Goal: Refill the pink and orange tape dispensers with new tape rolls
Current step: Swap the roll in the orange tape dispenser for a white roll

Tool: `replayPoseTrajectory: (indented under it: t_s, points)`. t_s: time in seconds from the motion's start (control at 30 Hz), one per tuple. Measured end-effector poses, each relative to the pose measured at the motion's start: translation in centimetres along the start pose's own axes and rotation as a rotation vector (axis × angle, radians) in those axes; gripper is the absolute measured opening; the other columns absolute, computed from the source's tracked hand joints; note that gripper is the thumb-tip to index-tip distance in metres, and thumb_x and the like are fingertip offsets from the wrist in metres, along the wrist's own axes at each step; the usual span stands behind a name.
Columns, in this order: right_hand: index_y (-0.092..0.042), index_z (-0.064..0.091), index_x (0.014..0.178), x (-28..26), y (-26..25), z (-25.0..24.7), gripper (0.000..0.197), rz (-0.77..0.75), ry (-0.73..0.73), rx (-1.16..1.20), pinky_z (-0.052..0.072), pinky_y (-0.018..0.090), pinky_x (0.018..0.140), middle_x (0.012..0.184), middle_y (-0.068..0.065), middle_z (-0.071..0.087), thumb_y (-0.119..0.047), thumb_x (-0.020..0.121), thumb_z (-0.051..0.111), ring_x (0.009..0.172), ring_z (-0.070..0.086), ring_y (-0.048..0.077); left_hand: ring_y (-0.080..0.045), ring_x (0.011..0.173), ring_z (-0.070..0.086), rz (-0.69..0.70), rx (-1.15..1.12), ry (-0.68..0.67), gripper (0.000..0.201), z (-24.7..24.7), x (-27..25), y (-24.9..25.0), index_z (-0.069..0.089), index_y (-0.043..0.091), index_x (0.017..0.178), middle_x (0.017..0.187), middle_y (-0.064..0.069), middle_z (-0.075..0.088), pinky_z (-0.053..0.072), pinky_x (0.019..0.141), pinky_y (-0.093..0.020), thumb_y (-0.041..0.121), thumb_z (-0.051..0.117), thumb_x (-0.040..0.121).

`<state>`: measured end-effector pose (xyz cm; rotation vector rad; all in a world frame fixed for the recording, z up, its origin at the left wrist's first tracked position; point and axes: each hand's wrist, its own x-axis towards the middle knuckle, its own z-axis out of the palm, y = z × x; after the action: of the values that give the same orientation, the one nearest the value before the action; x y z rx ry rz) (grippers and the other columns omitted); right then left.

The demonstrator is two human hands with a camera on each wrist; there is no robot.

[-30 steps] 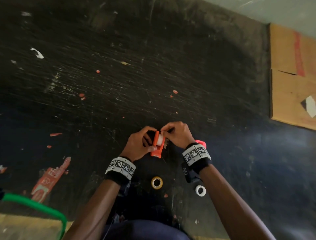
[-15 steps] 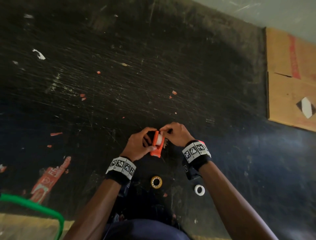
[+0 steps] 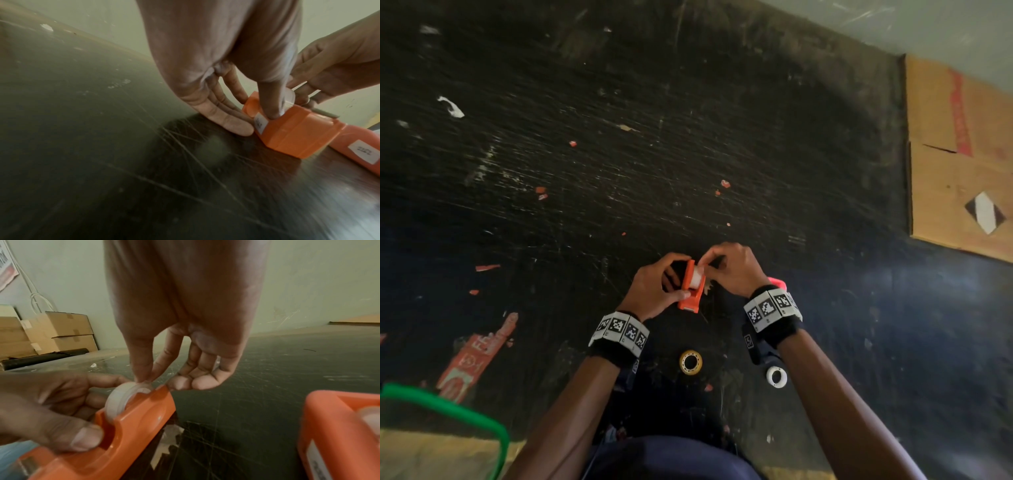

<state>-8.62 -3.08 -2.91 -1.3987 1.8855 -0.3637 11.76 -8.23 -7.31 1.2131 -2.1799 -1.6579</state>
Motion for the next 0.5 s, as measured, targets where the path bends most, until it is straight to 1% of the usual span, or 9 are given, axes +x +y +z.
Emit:
replayPoseTrajectory:
  t_s: [0.1, 0.17, 0.33, 0.43, 0.5]
  points:
    - [-0.028, 0.072, 0.093, -0.2, -0.4, 0.0, 0.006, 0.015, -0.007, -0.015, 0.044, 0.022, 0.075, 0.099, -0.008, 0.065, -0.024, 0.089, 0.07, 0.086, 0.059, 0.004, -0.007, 0.079, 0.067, -0.001, 0.009, -0.004, 0.072, 0.0, 0.0, 0.0, 0.052, 0.035, 0.134, 0.09, 0.005, 0.067, 0.052, 0.073, -0.017, 0.019, 0.086, 0.073]
    - [-0.027, 0.071, 0.093, -0.6, -0.7, 0.0, 0.006, 0.013, 0.015, -0.029, 0.043, 0.021, 0.076, 0.1, -0.008, 0.062, -0.022, 0.09, 0.069, 0.088, 0.058, 0.006, -0.005, 0.079, 0.066, 0.005, 0.021, -0.002, 0.073, 0.0, 0.0, -0.1, 0.051, 0.035, 0.135, 0.09, 0.006, 0.066, 0.05, 0.072, -0.015, 0.02, 0.086, 0.073]
    - [-0.024, 0.071, 0.091, -2.5, -2.0, 0.3, 0.006, -0.017, 0.066, -0.049, 0.05, 0.023, 0.075, 0.107, -0.003, 0.058, -0.02, 0.089, 0.067, 0.09, 0.058, 0.009, 0.001, 0.079, 0.062, 0.035, 0.064, 0.004, 0.074, 0.0, 0.0, 0.0, 0.05, 0.03, 0.137, 0.092, 0.011, 0.062, 0.045, 0.069, -0.009, 0.019, 0.085, 0.073]
    - [-0.022, 0.071, 0.092, -4.1, -2.9, 0.7, 0.005, -0.009, 0.062, -0.085, 0.048, 0.02, 0.076, 0.114, -0.001, 0.054, -0.02, 0.089, 0.068, 0.093, 0.058, 0.011, 0.0, 0.077, 0.062, 0.015, 0.054, -0.004, 0.073, 0.1, 0.0, 0.0, 0.05, 0.032, 0.137, 0.091, 0.01, 0.063, 0.044, 0.069, -0.009, 0.019, 0.085, 0.074]
    - [-0.022, 0.071, 0.093, -5.1, -3.4, 1.2, 0.005, -0.012, 0.062, -0.107, 0.05, 0.022, 0.077, 0.115, -0.002, 0.051, -0.021, 0.088, 0.069, 0.094, 0.057, 0.011, -0.002, 0.075, 0.063, -0.008, 0.039, -0.01, 0.072, 0.1, 0.1, -0.1, 0.051, 0.035, 0.135, 0.089, 0.008, 0.065, 0.044, 0.07, -0.011, 0.019, 0.085, 0.074]
